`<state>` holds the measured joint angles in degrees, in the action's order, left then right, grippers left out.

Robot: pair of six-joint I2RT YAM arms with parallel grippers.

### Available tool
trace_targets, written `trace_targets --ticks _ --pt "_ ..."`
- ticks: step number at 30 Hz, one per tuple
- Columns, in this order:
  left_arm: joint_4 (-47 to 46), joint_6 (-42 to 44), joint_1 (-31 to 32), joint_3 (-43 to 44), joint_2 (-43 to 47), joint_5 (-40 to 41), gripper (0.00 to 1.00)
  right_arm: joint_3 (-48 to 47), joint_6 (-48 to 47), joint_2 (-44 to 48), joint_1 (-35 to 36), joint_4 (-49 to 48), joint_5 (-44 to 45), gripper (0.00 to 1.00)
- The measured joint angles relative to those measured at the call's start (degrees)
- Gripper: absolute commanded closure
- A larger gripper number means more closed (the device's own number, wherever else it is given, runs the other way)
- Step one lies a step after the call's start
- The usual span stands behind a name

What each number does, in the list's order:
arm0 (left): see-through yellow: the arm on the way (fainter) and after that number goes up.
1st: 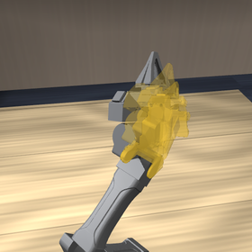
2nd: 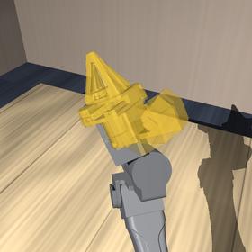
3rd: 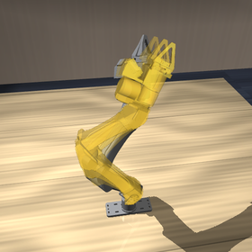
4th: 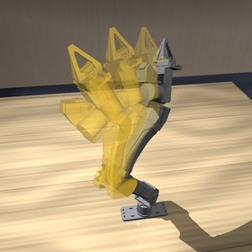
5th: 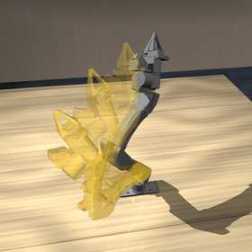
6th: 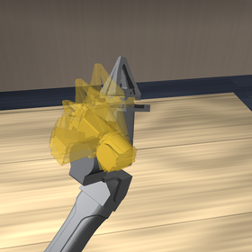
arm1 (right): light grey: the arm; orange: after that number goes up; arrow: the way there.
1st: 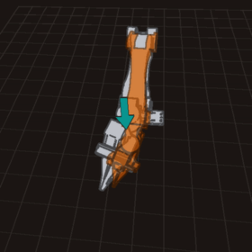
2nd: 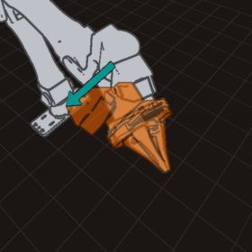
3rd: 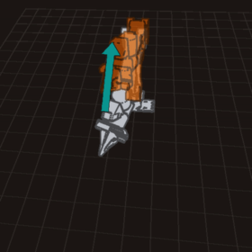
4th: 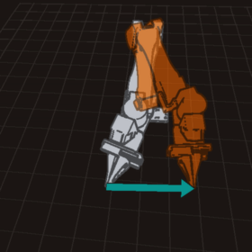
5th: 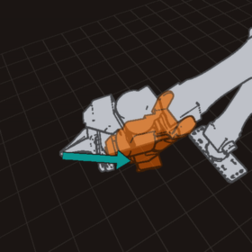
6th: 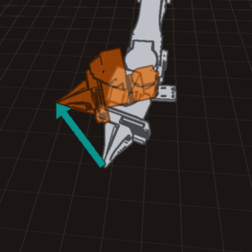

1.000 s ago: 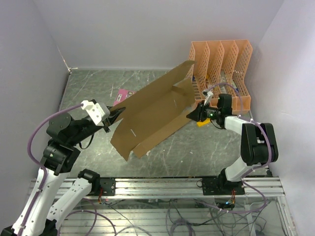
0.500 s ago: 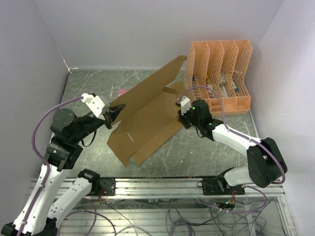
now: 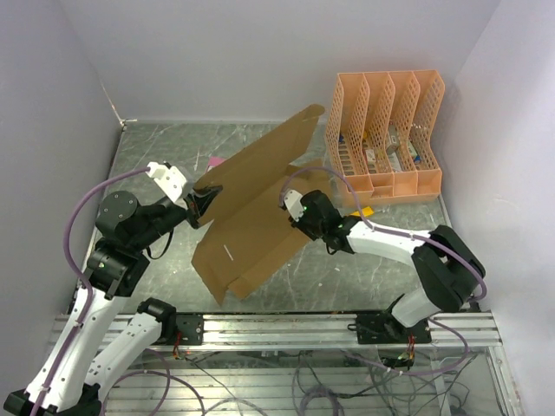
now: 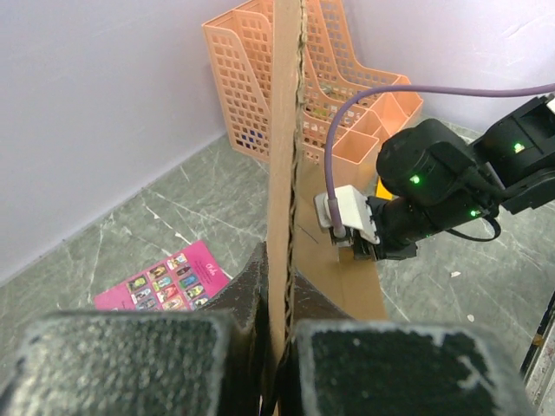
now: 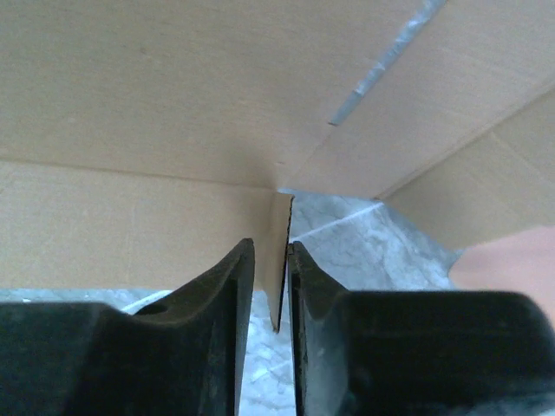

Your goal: Fold the paper box

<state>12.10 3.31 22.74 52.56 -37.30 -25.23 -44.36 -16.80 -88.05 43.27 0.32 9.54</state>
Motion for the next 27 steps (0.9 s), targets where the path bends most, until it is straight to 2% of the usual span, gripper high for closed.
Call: trace_targets --ticks 2,3,5,10,17,20,22,24,27 --pt "0.09 -0.37 0.00 -0.31 0.04 0.87 0.93 -1.03 -0.28 0.31 -0.42 1.88 -0.33 0.44" --pt "0.13 -0.55 0.00 -0.48 0.09 1.40 0.93 -1.84 -1.29 1.07 -1.33 3.54 -1.90 0.37" --pt "0.39 -0.94 0.00 -0.85 0.22 2.82 0.93 -4.42 -3.50 4.50 -3.69 8.02 -7.37 0.24" --pt "1.68 -2.62 0.00 -0.98 0.66 5.81 0.93 -10.99 -10.40 12.31 -12.59 15.65 -19.23 0.02" --pt "3.30 -8.46 0.00 -0.98 1.70 9.60 0.93 -21.53 -26.71 17.55 -12.96 32.76 -41.46 0.00" --pt "3.13 -11.45 0.00 -1.31 1.99 10.47 0.93 -26.62 -35.06 16.48 -12.63 42.16 -46.84 0.07" --pt "2.64 -13.44 0.00 -2.51 2.69 11.41 0.93 -29.18 -39.63 15.52 -11.13 46.58 -48.54 0.08" --pt "2.67 -15.45 0.00 -4.07 3.87 13.11 0.93 -27.93 -41.09 15.87 -6.32 47.45 -47.87 0.07" --pt "2.69 -17.81 0.00 -5.81 5.68 15.72 0.93 -17.14 -40.72 20.68 7.80 42.71 -42.88 0.07"
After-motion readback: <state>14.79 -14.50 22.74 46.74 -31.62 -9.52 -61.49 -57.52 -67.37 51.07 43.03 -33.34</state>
